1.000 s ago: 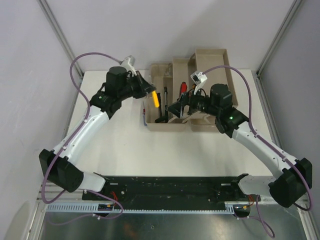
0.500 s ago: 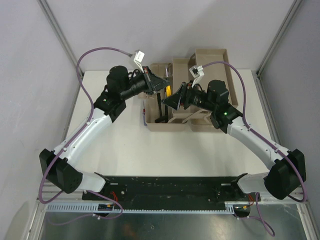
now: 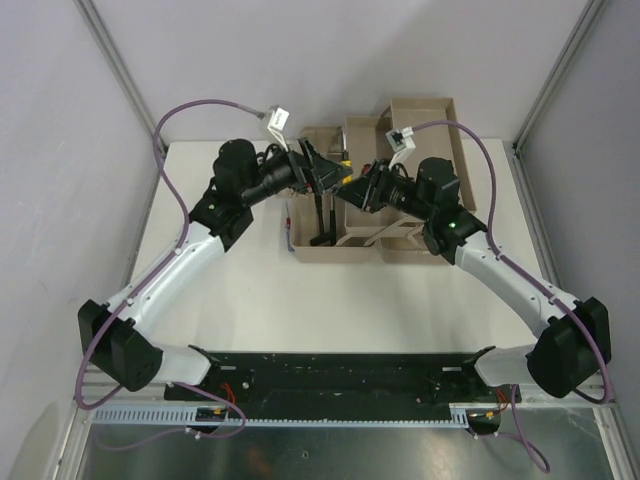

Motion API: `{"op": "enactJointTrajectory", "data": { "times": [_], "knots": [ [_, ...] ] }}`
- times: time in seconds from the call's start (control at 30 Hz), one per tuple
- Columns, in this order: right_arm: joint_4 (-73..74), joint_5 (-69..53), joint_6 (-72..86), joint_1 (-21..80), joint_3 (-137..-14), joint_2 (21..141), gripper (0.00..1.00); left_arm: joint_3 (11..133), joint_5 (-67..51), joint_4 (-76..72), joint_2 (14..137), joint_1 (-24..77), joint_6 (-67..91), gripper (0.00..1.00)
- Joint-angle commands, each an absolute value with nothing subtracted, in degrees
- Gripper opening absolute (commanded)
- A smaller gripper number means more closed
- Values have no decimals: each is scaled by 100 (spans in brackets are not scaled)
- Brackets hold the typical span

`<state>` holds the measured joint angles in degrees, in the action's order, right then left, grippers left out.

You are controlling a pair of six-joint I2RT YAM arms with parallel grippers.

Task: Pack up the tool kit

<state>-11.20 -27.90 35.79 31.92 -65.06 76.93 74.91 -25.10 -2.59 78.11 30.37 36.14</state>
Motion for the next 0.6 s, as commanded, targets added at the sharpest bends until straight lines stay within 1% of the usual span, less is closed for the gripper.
{"op": "enactJointTrajectory", "data": {
  "times": [0.0, 0.13, 0.27, 0.47, 0.57],
  "knots": [
    [-639, -2015, 3212, 2868, -6741, 7260, 0, 7325, -1949, -368, 7367, 3032, 3192, 98],
    [264, -1210, 2922, 2290, -6741, 6975, 0, 7057, -1402, -205, 7192, 2859, 2981, 99],
    [1042, -700, 2532, 1592, -6741, 6999, 0, 6754, -639, 270, 7214, 2608, 2887, 100],
    [1667, -93, 1551, 1323, -6878, 7517, 8, 6364, 917, 834, 7473, 2479, 2669, 99],
    [1805, -16, 1235, 1315, -6991, 7812, 9, 6155, 1289, 902, 7601, 2404, 2789, 99]
  ]
}}
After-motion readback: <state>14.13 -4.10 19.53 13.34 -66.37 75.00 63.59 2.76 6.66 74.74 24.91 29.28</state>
